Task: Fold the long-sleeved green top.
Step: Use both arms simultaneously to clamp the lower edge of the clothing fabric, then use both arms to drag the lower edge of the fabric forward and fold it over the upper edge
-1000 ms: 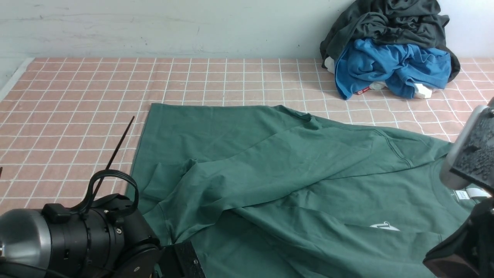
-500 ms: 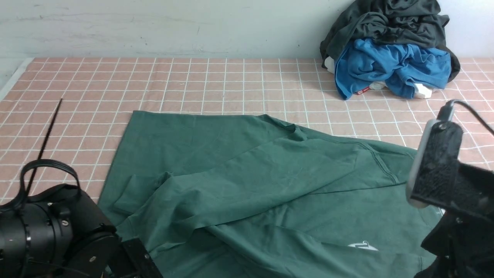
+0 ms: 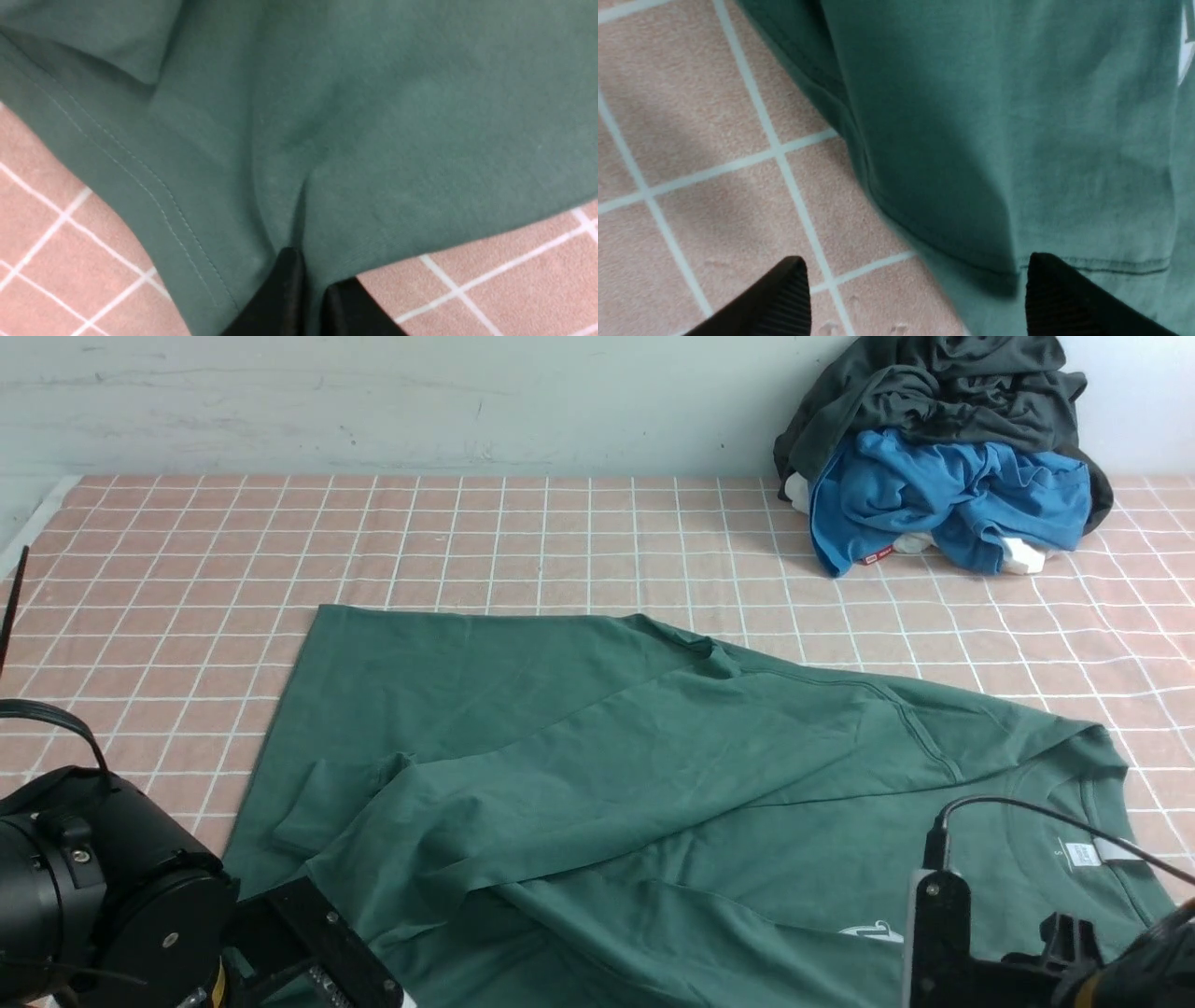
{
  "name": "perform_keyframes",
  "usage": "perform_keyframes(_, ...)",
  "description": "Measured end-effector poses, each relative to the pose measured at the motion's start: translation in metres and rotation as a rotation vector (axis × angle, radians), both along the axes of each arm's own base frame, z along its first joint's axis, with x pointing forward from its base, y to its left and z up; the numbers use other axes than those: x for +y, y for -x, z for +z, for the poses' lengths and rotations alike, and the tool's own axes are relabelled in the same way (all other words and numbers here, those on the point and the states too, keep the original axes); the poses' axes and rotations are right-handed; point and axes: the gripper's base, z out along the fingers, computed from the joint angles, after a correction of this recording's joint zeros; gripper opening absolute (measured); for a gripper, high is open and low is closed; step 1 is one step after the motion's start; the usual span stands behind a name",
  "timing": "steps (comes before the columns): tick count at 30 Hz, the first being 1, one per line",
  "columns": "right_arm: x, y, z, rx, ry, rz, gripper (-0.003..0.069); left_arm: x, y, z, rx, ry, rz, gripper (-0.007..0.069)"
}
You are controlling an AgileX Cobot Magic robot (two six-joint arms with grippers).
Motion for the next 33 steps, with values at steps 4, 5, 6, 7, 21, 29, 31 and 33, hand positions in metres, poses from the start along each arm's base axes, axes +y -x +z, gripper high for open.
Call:
perform_keyframes(4, 0.001, -0.007, -0.014, 0.002, 0.051, 0.025, 0.0537, 0.0, 0.0, 0.0, -0.003, 0.002, -0.001, 0.0017)
perform_keyframes(5, 0.001, -0.007, -0.014, 0.001, 0.052, 0.025, 0.0535, 0.0, 0.0, 0.0, -0.003, 0.002, -0.001, 0.0017)
perform_keyframes(6, 0.0, -0.008, -0.014, -0.01, 0.056, 0.01, 0.0508, 0.0, 0.0, 0.0, -0.007, 0.005, -0.001, 0.0017)
perform_keyframes(7, 0.0, -0.009, -0.014, -0.023, 0.057, 0.001, 0.0481, -0.001, -0.001, 0.0, -0.009, 0.007, -0.002, 0.0017)
perform_keyframes(21, -0.003, -0.012, -0.003, -0.083, 0.075, -0.007, 0.0009, 0.0, -0.002, 0.0, -0.022, 0.0, -0.012, 0.0017)
perform_keyframes(29, -0.004, -0.05, 0.073, -0.137, 0.128, 0.006, 0.0005, 0.007, -0.026, 0.053, -0.132, -0.042, -0.007, 0.0017)
perform_keyframes(31, -0.009, -0.071, 0.097, -0.163, 0.065, -0.061, 0.0005, 0.012, -0.042, 0.076, -0.179, -0.027, -0.013, 0.0017)
perform_keyframes(33, -0.014, -0.089, 0.111, -0.176, 0.004, -0.107, 0.0005, 0.017, -0.06, 0.095, -0.223, -0.003, -0.005, 0.0017)
